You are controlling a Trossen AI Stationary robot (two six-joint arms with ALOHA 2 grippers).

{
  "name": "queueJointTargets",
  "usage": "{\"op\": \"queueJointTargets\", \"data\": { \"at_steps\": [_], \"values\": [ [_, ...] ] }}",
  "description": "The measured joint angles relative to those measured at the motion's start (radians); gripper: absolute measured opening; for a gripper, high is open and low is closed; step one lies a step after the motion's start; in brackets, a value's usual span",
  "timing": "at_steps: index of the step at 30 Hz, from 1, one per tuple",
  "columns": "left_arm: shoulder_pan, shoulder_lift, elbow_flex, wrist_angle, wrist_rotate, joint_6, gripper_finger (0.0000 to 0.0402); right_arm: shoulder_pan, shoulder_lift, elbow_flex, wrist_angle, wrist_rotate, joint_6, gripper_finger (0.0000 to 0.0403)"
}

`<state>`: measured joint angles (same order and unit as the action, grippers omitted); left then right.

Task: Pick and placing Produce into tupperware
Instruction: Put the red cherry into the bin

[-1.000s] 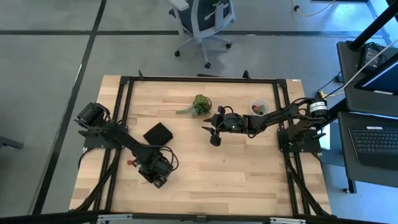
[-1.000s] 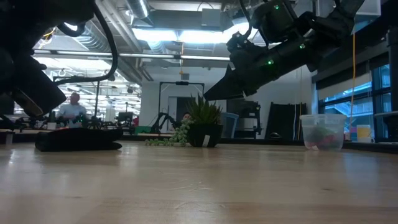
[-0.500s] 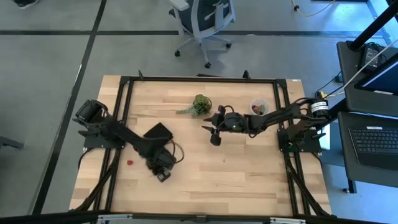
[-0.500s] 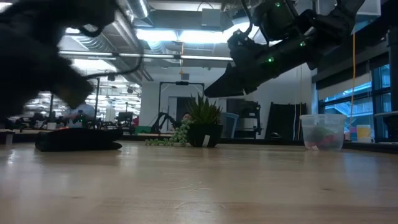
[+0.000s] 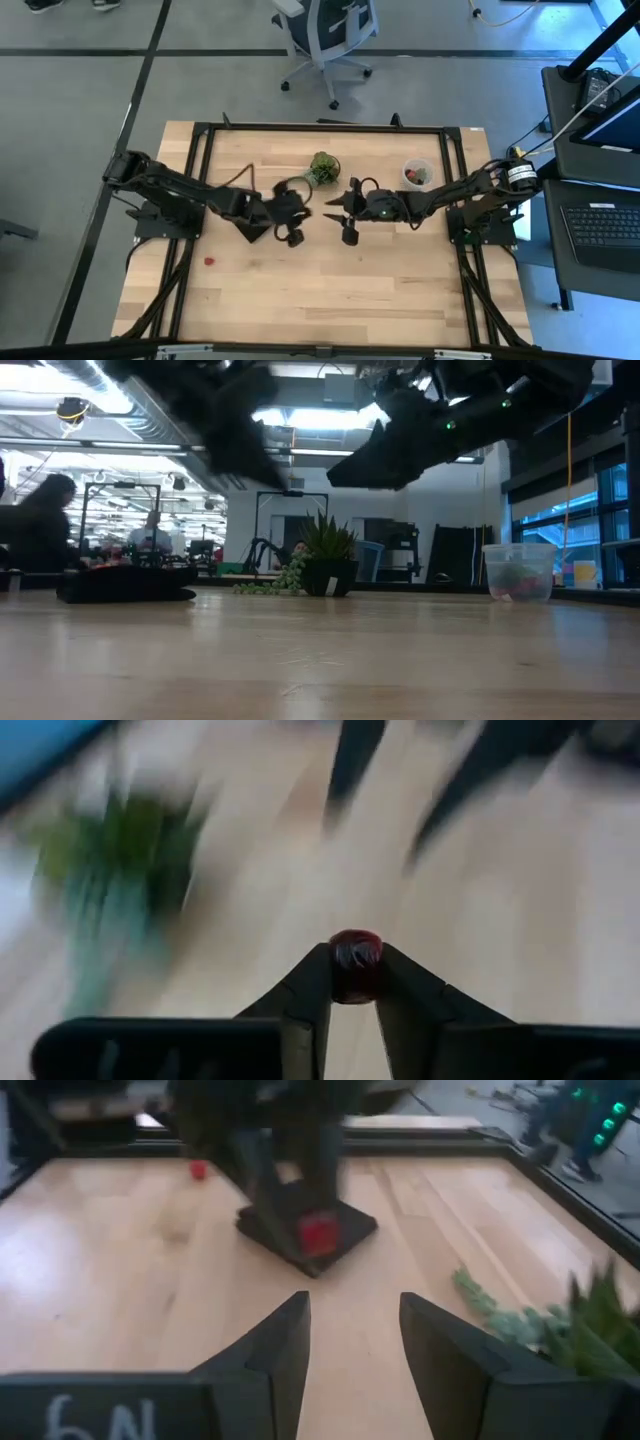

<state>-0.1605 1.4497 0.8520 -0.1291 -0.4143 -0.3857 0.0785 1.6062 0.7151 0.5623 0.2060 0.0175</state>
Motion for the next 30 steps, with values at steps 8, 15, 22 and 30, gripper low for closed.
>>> {"op": "queueJointTargets", "data": {
  "at_steps": [8, 15, 22, 30],
  "values": [
    [0.053, 0.004, 0.002, 0.352, 0.216, 0.31, 0.006, 0.047, 0.001, 0.0, 0.04, 0.002, -0.046, 0.0157],
    [0.054, 0.004, 0.002, 0.351, 0.225, 0.318, 0.0058, 0.051, 0.002, 0.0, 0.071, 0.003, -0.049, 0.0157],
    [0.054, 0.004, 0.002, 0.351, 0.226, 0.318, 0.0063, 0.051, 0.002, 0.0, 0.083, 0.003, -0.048, 0.0155],
    [0.054, 0.004, 0.002, 0.351, 0.222, 0.318, 0.0065, 0.051, 0.002, 0.0, 0.083, 0.003, -0.05, 0.0088]
  ]
}}
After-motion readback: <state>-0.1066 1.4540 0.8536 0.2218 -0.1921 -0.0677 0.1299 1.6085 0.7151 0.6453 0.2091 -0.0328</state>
